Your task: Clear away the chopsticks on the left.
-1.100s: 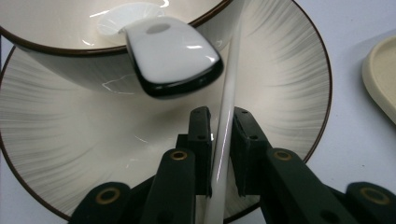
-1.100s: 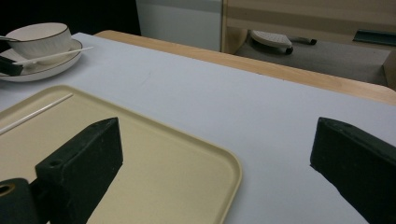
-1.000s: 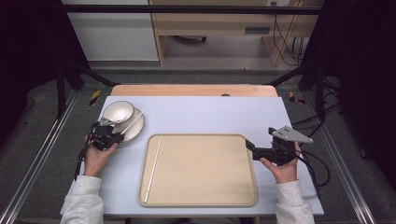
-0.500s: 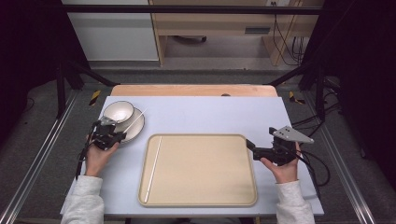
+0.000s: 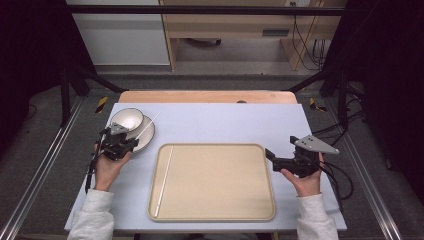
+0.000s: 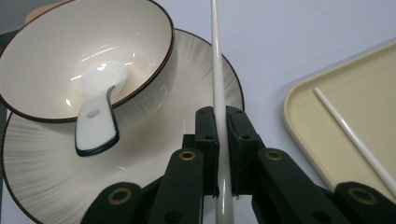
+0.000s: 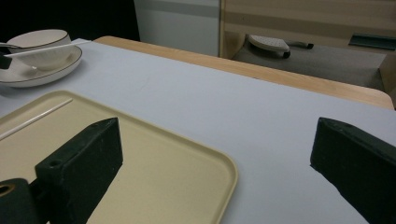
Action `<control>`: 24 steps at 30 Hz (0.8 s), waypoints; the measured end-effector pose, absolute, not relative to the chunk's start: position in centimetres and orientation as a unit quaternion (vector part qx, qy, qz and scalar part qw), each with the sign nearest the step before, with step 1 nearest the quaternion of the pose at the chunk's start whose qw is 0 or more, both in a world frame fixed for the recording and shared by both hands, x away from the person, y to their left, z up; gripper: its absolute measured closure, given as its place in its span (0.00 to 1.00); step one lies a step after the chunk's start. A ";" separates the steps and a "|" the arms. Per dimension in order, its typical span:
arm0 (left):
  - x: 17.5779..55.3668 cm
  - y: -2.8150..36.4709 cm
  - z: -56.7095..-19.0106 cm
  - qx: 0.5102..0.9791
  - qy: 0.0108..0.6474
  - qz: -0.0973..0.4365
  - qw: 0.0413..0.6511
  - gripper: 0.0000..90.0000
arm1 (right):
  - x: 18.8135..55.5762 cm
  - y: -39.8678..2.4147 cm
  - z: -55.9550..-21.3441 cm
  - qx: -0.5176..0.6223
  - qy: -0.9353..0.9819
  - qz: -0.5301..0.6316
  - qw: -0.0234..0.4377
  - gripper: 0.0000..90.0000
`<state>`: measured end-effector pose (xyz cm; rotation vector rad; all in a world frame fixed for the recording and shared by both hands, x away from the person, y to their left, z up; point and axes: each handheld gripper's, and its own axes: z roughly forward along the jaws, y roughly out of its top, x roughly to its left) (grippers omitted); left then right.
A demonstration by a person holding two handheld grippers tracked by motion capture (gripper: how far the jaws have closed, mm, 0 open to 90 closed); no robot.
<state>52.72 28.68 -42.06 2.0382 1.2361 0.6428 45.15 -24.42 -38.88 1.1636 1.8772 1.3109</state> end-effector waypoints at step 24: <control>48.2 23.3 -40.0 0.774 0.449 0.269 0.357 0.93 | 45.0 -24.7 -38.7 0.435 0.698 0.492 0.286 0.03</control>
